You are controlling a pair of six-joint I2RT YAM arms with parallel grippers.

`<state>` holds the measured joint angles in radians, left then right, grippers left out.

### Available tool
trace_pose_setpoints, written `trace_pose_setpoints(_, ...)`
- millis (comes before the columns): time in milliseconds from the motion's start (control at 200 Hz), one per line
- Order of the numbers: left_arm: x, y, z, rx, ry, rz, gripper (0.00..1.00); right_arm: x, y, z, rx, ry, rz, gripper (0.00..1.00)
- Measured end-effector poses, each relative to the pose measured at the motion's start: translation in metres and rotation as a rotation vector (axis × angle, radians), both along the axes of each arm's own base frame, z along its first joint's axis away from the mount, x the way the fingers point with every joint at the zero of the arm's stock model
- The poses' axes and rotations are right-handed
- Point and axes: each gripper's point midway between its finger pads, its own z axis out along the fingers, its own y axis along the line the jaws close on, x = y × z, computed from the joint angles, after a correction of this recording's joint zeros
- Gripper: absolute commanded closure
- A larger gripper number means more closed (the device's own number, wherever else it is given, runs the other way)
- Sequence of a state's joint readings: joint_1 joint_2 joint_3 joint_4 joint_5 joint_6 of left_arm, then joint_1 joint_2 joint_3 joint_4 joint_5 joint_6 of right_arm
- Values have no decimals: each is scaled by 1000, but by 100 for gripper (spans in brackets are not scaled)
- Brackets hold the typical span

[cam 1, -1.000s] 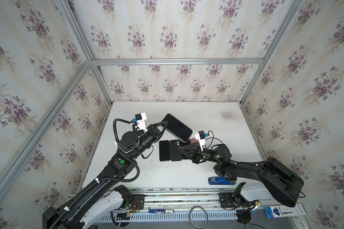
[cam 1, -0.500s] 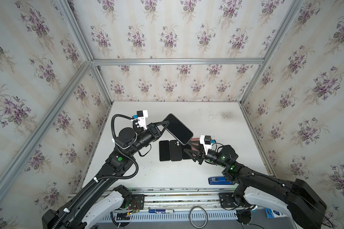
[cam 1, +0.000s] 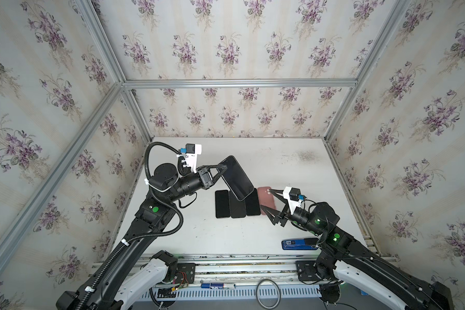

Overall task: Take the phone out of the phone case
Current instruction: Remove the phone case from the phone.

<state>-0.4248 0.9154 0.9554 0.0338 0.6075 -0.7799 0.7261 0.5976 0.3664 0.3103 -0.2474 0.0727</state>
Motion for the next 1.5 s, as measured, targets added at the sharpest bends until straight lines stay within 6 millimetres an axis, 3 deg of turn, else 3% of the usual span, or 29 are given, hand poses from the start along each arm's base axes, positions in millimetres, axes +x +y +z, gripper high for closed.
trace_pose_setpoints(210,-13,-15,-2,157,-160,-152,100,9,-4,-8,-75,47,-16,20)
trace_pose_setpoints(440,-25,-19,-16,277,-302,-246,100,10,14,-4,-153,94,78,21)
trace_pose_setpoints(755,-50,-20,-24,305,-435,-359,100,3,41,-21,-253,181,271,28)
trace_pose_setpoints(1089,-58,-20,-29,313,-481,-394,100,-10,61,-36,-309,201,475,41)
trace_pose_setpoints(1499,-59,-20,-33,316,-490,-402,100,-29,68,-23,-242,178,610,51)
